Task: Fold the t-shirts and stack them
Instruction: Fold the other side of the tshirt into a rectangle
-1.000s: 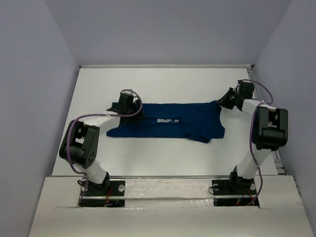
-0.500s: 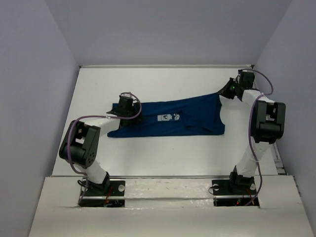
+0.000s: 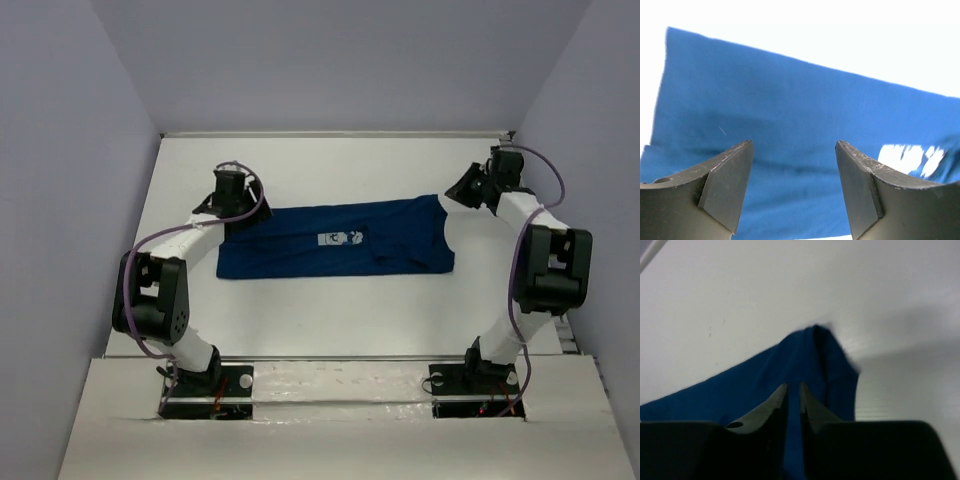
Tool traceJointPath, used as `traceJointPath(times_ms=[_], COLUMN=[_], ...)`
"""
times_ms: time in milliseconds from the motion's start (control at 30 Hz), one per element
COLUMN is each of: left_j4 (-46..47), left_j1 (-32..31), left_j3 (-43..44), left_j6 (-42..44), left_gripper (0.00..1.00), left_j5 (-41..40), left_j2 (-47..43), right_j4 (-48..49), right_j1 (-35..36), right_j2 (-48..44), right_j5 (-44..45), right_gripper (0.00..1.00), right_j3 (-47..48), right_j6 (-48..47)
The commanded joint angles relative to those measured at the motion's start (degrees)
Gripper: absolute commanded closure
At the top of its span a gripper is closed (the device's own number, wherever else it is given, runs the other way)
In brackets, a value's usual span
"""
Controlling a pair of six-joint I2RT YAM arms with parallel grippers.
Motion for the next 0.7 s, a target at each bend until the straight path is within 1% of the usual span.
traceJointPath(times_ms=[0,33,100,200,300,367,400,433,500,567,667], left_j4=[-2.0,-2.3,-2.1,-1.6,-1.6,-1.7,-1.8,-1.5,-1.3,-1.6,-3.0], left_j1=[4.8,6.8,9.7,12.6,13.7,14.2,14.8,14.8,15.4,15.4,15.4], left_j3=[6.8,7.7,9.8,11.4,14.2,15.7,16.0,16.1,16.1,16.6,17.9], left_j6=[1.0,1.4,1.4,1.4,1.6,1.6,1.4,1.3,1.4,1.4,1.7], left_gripper=[0.33,0.33,0.33,0.35,0.38,0.46,0.52,0.56,0.58,0.58,0.59], left_j5=[1.2,1.4,1.7,2.2,3.1,3.2,3.5,3.5,3.6,4.0,2.6], left_j2=[2.3,3.3,5.5,8.0,11.4,13.1,14.2,14.4,14.8,15.4,16.8], right_j4=[1.6,1.9,3.3,3.8,2.7,2.3,2.2,2.0,1.5,1.6,2.0], right_j1=[3.0,3.6,4.3,4.3,5.5,5.5,5.5,5.5,5.5,5.5,5.5], right_j2=[-12.9,-14.6,-18.7,-22.7,-23.7,-24.4,-24.9,-25.1,-25.2,-25.1,-24.5], right_j5=[-0.2,-0.3,-1.9,-4.8,-5.6,-5.5,-5.6,-5.7,-5.8,-6.0,-6.1], right_gripper=[0.92,1.00,1.00,1.00,0.96,0.96,0.95,0.95,0.93,0.92,0.92], right_j3=[-13.1,-15.6,-21.6,-25.9,-26.8,-27.5,-27.7,-27.7,-27.8,-28.2,-28.4], right_j6=[2.9,3.2,3.7,3.6,2.3,2.1,2.0,1.7,1.3,1.3,1.5])
